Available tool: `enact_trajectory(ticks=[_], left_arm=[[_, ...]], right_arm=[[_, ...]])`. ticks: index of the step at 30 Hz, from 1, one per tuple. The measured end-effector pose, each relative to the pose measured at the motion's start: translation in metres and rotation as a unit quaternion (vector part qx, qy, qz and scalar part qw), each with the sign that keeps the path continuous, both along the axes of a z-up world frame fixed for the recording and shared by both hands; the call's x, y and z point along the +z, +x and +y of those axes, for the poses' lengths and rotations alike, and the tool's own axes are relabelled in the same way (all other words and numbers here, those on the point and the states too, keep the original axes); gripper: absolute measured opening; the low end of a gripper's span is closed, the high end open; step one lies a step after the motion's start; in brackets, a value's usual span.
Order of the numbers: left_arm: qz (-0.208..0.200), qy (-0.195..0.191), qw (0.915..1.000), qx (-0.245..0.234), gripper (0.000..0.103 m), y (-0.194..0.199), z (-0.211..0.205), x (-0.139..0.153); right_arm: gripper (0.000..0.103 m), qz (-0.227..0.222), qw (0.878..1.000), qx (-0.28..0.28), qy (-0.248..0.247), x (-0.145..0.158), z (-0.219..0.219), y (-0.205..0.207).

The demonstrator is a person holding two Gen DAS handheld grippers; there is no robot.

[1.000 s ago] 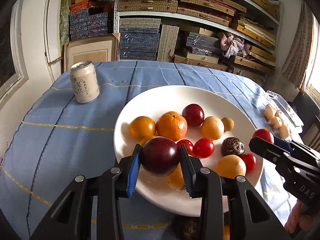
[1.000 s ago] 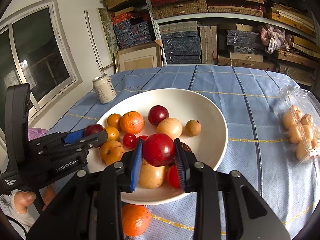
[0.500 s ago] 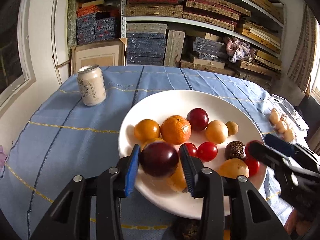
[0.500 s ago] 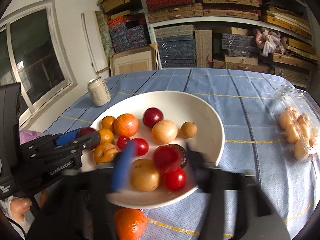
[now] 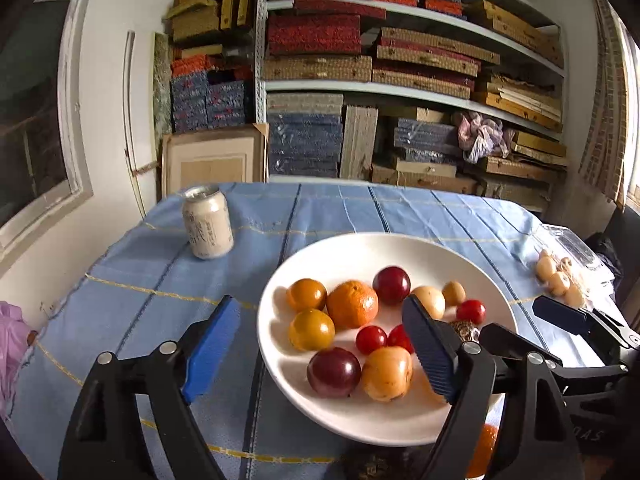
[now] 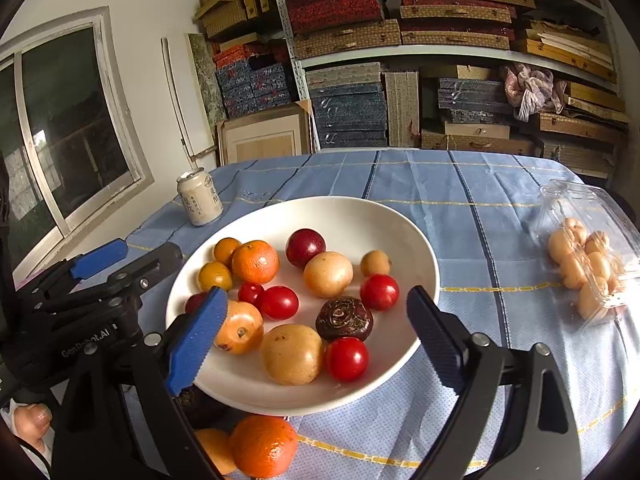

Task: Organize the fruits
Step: 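Move the left tool back and grasp the tan fruit on the cloth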

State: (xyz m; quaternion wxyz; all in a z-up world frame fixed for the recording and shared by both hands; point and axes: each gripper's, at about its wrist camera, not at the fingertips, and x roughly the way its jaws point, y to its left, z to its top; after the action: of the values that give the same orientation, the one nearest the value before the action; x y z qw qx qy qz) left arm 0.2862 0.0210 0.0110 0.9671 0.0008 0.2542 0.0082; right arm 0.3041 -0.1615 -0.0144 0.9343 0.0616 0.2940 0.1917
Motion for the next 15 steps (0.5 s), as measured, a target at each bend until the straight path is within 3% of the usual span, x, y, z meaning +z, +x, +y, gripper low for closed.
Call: enact_trajectory(ticks=[15], left_arm=[[-0.002, -0.003, 0.9999, -0.009, 0.086, -0.028, 0.004, 0.011]], right_arm=[[0.089, -0.016, 0.999, 0.016, 0.023, 0.025, -0.002, -0.031]])
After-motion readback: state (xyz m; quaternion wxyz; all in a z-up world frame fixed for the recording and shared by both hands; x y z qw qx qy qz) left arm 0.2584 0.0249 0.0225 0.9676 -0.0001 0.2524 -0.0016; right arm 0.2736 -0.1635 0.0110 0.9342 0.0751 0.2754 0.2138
